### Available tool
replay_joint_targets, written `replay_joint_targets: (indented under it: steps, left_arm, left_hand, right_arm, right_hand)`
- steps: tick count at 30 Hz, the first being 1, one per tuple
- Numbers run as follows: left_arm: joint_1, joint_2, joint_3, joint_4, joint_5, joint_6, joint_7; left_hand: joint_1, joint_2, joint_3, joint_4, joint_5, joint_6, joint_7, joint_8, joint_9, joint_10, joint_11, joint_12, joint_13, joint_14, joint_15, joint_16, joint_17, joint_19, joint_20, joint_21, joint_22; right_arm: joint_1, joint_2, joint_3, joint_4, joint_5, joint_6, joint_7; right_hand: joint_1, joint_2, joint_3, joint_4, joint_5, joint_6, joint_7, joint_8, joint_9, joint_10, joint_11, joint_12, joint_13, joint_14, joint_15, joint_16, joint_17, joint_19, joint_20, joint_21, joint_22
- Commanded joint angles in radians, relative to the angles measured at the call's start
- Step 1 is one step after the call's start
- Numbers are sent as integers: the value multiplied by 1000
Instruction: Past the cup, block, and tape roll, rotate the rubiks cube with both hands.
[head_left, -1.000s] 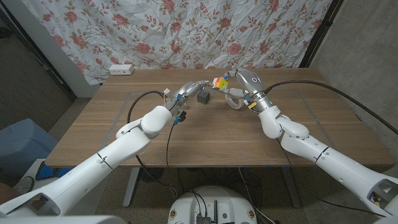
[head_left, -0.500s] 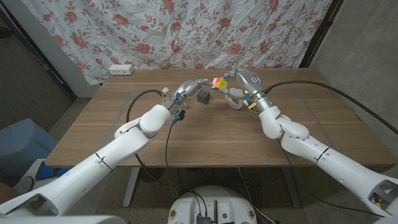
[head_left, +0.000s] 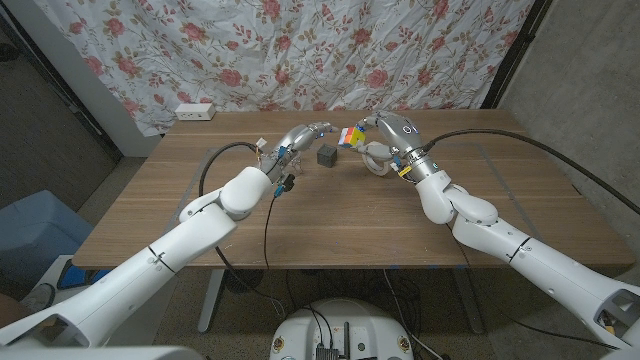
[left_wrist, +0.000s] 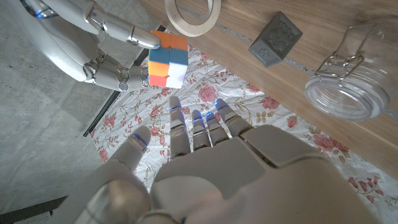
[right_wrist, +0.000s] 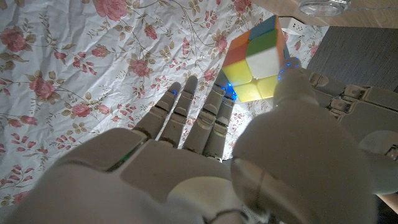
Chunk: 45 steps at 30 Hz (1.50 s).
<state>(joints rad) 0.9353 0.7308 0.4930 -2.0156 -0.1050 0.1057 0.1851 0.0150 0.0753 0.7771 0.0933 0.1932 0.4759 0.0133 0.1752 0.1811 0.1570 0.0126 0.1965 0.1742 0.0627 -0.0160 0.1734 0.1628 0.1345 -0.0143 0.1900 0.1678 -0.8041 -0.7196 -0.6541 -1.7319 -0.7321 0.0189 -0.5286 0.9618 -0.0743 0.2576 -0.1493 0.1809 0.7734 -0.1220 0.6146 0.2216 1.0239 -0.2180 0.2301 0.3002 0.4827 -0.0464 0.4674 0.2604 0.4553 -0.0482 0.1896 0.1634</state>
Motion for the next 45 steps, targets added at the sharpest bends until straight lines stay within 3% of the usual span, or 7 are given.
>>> replay_joint_targets:
  steps: [1, 10, 22, 41, 45]
  left_arm:
    - [35, -7, -45, 4, -30, -38, 38]
    - [66, -12, -77, 21, -49, -73, 68]
    - [80, -38, -101, 96, -78, -160, 84]
    - [102, -56, -155, 199, -162, -286, 66]
    - [100, -92, -162, 239, -191, -327, 76]
  left_hand:
    - [12, 72, 3, -9, 9, -27, -4, -6, 3, 14, 1, 1, 3, 10, -3, 1, 2, 8, 1, 2, 2]
    - [11, 71, 6, -14, 8, -86, -8, -12, 1, 19, 0, 1, 3, 15, -3, 2, 3, 12, 1, 3, 2]
    - [11, 71, 9, -19, 7, -121, -8, -12, -1, 20, -3, 0, 3, 19, -3, 2, 3, 17, 0, 4, 3]
    - [11, 71, 11, -24, 6, -129, 6, -3, -2, 14, 3, -4, 3, 18, 0, 1, 4, 17, 0, 2, 3]
    - [11, 71, 12, -25, 6, -134, 7, -3, -3, 13, 2, -4, 3, 18, 3, 1, 4, 16, 1, 2, 3]
  right_arm:
    - [-6, -31, 19, -49, 13, -14, 72]
    - [-16, -54, 34, -105, 20, -42, 155]
    - [-22, -70, 38, -204, 14, -125, 319]
    - [34, -86, 14, -271, -2, -149, 540]
    - [52, -96, 11, -273, 8, -135, 594]
  right_hand:
    - [56, 103, -5, 0, 4, 99, -99, -1, 1, 4, -1, 2, 6, 7, -151, -2, -1, 7, -4, -3, 3]
    - [51, 103, -9, 2, 3, 89, -99, -9, -6, 1, 0, 0, 8, 4, -150, -4, -2, 6, -2, -3, 3]
    - [45, 103, -13, 2, 3, 78, -99, -21, -15, -7, 0, -3, 12, -2, -150, -6, -1, 0, 2, -5, 3]
    - [47, 106, -14, 0, 3, 73, -99, -31, -21, -11, -1, -3, 17, -7, -152, -7, 0, -6, 10, -6, 2]
    - [47, 107, -14, -1, 4, 76, -99, -30, -20, -13, -1, -4, 17, -7, -152, -9, -1, -8, 12, -6, 2]
